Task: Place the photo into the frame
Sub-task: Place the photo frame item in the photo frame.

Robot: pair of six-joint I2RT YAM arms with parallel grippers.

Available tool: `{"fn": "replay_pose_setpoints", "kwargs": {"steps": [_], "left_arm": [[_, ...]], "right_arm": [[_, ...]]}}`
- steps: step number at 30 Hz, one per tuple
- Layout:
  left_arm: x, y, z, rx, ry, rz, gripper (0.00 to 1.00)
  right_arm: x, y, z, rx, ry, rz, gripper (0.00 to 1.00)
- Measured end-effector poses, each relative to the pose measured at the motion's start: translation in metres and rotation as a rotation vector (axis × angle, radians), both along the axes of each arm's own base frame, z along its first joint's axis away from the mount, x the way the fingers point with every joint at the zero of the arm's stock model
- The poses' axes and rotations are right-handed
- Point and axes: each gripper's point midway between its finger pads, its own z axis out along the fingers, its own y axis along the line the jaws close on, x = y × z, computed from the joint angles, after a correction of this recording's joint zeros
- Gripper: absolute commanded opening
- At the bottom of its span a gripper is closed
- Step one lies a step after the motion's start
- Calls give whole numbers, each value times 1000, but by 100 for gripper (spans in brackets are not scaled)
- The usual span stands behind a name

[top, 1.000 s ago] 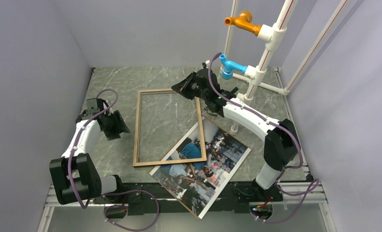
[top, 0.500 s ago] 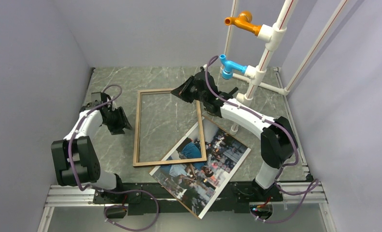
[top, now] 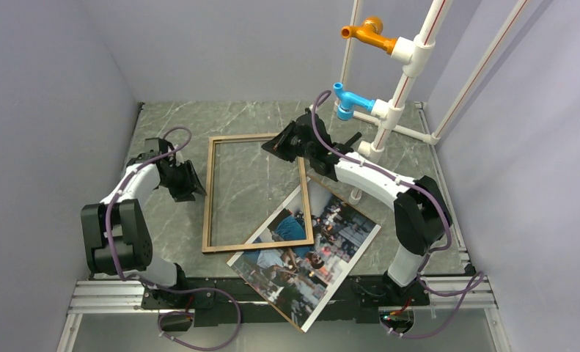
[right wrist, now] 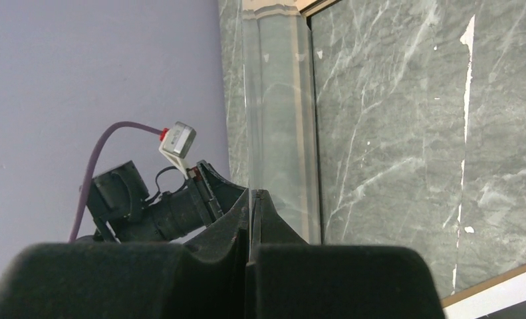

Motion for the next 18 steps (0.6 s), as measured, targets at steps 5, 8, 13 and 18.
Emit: {"fn": "replay_pose_setpoints", "kwargs": {"steps": [5,8,13,18], "left_arm": [[-2,-5,-7,4,27,-17,47],[-5,-11,-13,14,52,-41,44],[-11,-15,-25,33,102,-62,40],[-11,-10,-25,57,107,-52,39]], "right_arm": [[0,3,1,20,3,10,0],[-1,4,-1,31,6,13,0],[-2,4,-5,43,12,10,0],[-3,6,-3,64,15,20,0]]}}
